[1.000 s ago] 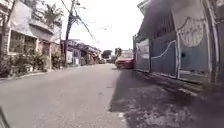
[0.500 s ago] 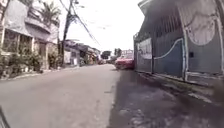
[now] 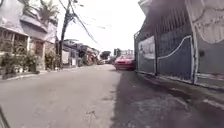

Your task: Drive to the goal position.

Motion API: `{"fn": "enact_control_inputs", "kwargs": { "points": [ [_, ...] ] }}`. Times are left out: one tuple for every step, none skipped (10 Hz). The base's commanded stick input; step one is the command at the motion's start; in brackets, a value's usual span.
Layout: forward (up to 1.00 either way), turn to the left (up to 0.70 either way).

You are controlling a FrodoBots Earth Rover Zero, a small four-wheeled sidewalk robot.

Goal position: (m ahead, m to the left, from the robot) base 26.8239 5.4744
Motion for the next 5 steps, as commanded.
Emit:
{"fn": "enact_control_inputs", "kwargs": {
  "points": [
    [0.70, 0.02],
    [0.70, 0.05],
    [0.70, 0.16],
    [0.70, 0.27],
    [0.70, 0.02]
  ]
}}
